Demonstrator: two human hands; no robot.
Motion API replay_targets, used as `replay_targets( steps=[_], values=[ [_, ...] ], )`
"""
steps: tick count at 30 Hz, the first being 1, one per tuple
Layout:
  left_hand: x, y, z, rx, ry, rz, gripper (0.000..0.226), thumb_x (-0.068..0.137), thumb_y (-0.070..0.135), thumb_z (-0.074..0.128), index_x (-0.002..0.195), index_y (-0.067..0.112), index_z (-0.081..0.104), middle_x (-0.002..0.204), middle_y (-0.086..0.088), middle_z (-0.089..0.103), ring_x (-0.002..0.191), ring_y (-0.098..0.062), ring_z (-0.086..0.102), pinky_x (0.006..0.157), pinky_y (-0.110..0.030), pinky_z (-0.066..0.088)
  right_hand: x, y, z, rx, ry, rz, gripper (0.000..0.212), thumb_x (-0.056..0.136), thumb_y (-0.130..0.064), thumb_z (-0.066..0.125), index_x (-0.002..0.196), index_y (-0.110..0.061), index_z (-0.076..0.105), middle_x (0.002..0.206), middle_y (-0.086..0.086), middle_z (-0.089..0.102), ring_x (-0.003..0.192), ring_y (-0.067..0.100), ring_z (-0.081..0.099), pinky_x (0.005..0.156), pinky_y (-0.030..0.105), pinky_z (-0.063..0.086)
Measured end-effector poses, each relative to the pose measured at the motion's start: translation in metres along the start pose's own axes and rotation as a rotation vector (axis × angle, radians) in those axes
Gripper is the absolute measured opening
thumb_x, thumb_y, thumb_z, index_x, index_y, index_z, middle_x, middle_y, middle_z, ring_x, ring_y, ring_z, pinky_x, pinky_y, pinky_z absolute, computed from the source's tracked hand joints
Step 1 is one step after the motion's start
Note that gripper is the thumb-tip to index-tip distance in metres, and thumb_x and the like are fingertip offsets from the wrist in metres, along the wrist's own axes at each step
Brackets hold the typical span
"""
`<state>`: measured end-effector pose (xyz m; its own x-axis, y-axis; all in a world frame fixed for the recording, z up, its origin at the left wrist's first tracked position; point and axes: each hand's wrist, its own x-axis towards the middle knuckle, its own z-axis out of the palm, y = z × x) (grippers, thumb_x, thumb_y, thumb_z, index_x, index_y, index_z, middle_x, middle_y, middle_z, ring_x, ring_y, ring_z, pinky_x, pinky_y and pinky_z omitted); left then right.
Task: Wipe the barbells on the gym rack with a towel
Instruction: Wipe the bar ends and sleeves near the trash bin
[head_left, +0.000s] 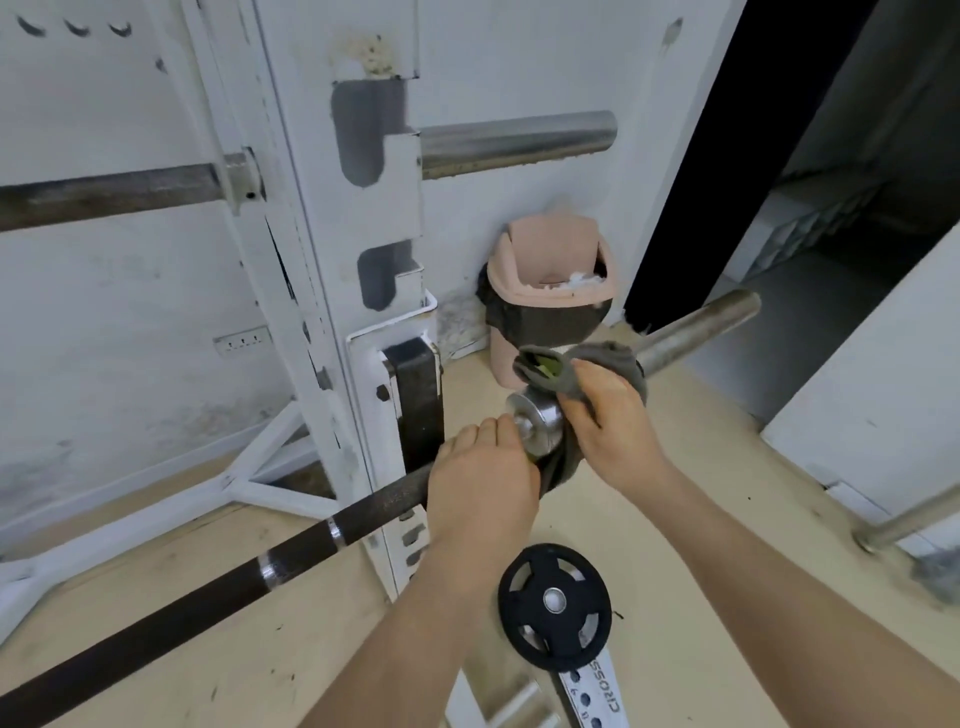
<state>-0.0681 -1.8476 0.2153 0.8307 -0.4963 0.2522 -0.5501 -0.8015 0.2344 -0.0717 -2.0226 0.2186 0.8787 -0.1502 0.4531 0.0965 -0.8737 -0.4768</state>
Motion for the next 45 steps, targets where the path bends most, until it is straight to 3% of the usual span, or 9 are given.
replay_targets(
  steps=[5, 12, 15, 23, 30, 34, 37, 40, 45],
  values=[
    [0.001, 0.005, -0.008, 0.041, -0.083, -0.003, 0.048, 0.090, 0.028, 0.046, 0.135, 0.012, 0.048, 0.124, -0.004, 0.060, 0.110, -0.023, 0.055, 0.090, -0.037, 0.042, 0.003, 0.038, -0.021, -0.306, -0.147, 0.123, 0.039, 0.101, -0.040, 0.038, 0.137, -0.030, 0.049, 0.144, -0.005, 0.047, 0.142, 0.016, 0.028, 0.110, 0.040, 0.025],
    [0.000, 0.007, -0.008, 0.028, -0.038, -0.062, 0.058, 0.094, 0.032, 0.039, 0.148, 0.016, 0.024, 0.127, -0.002, 0.055, 0.113, -0.022, 0.050, 0.094, -0.039, 0.037, 0.058, 0.027, 0.000, -0.381, -0.051, 0.455, 0.043, 0.099, -0.041, 0.034, 0.082, -0.018, 0.067, 0.105, 0.006, 0.066, 0.115, 0.025, 0.052, 0.101, 0.041, 0.028],
    [0.001, 0.010, -0.008, 0.029, -0.032, -0.036, 0.065, 0.092, 0.038, 0.039, 0.150, 0.019, 0.015, 0.127, -0.001, 0.052, 0.112, -0.022, 0.049, 0.092, -0.042, 0.039, 0.035, 0.001, 0.020, -0.197, 0.078, 0.356, 0.041, 0.097, -0.039, 0.038, 0.071, -0.018, 0.061, 0.086, 0.001, 0.066, 0.095, 0.023, 0.060, 0.093, 0.040, 0.035],
    [0.027, 0.030, -0.004, -0.096, -0.051, -0.073, 0.068, 0.093, 0.048, 0.039, 0.150, 0.020, 0.015, 0.158, -0.004, 0.016, 0.145, -0.021, 0.014, 0.117, -0.040, 0.021, 0.033, 0.088, -0.017, -0.271, -0.074, 0.027, 0.053, 0.097, -0.052, 0.021, 0.097, -0.022, 0.064, 0.123, -0.007, 0.062, 0.128, 0.008, 0.041, 0.101, 0.035, 0.026],
    [0.075, 0.058, 0.027, 0.076, -0.027, -0.169, 0.041, 0.093, 0.049, 0.036, 0.112, 0.021, 0.059, 0.098, 0.000, 0.059, 0.088, -0.021, 0.051, 0.071, -0.033, 0.044, 0.097, 0.162, -0.049, -0.452, -0.070, 0.267, 0.051, 0.099, -0.046, 0.028, 0.059, -0.022, 0.051, 0.082, 0.002, 0.063, 0.102, 0.025, 0.057, 0.093, 0.041, 0.031],
    [0.067, 0.062, 0.029, 0.053, 0.087, -0.173, 0.043, 0.091, 0.044, 0.041, 0.110, 0.014, 0.065, 0.095, -0.003, 0.063, 0.087, -0.023, 0.055, 0.073, -0.035, 0.048, 0.104, 0.142, -0.046, -0.575, -0.188, 0.273, 0.050, 0.099, -0.042, 0.028, 0.079, -0.016, 0.066, 0.092, 0.011, 0.070, 0.097, 0.031, 0.061, 0.090, 0.041, 0.033],
    [0.045, 0.073, 0.020, -0.012, 0.057, -0.100, 0.046, 0.086, 0.035, 0.047, 0.125, 0.014, 0.057, 0.116, -0.004, 0.064, 0.113, -0.024, 0.054, 0.096, -0.039, 0.048, 0.078, 0.098, -0.028, -0.415, -0.184, 0.057, 0.048, 0.101, -0.041, 0.028, 0.073, -0.019, 0.059, 0.082, 0.010, 0.070, 0.086, 0.031, 0.063, 0.083, 0.040, 0.036],
    [0.022, 0.076, -0.004, -0.391, 0.114, -0.180, 0.055, 0.083, 0.012, 0.057, 0.134, 0.030, 0.046, 0.119, 0.014, 0.060, 0.106, -0.005, 0.058, 0.083, -0.025, 0.050, 0.046, 0.047, -0.012, -0.141, -0.200, -0.039, 0.051, 0.098, -0.045, 0.022, 0.070, -0.017, 0.054, 0.076, 0.004, 0.066, 0.080, 0.026, 0.062, 0.081, 0.039, 0.038],
    [0.028, 0.039, -0.022, -0.355, 0.060, -0.253, 0.067, 0.078, 0.007, 0.057, 0.139, 0.028, 0.038, 0.135, 0.008, 0.048, 0.105, -0.017, 0.058, 0.086, -0.028, 0.045, 0.023, 0.032, -0.058, 0.558, 0.113, 0.428, 0.047, 0.101, -0.037, 0.042, 0.066, -0.008, 0.054, 0.062, -0.002, 0.054, 0.060, 0.002, 0.049, 0.063, 0.035, 0.042]
  ],
)
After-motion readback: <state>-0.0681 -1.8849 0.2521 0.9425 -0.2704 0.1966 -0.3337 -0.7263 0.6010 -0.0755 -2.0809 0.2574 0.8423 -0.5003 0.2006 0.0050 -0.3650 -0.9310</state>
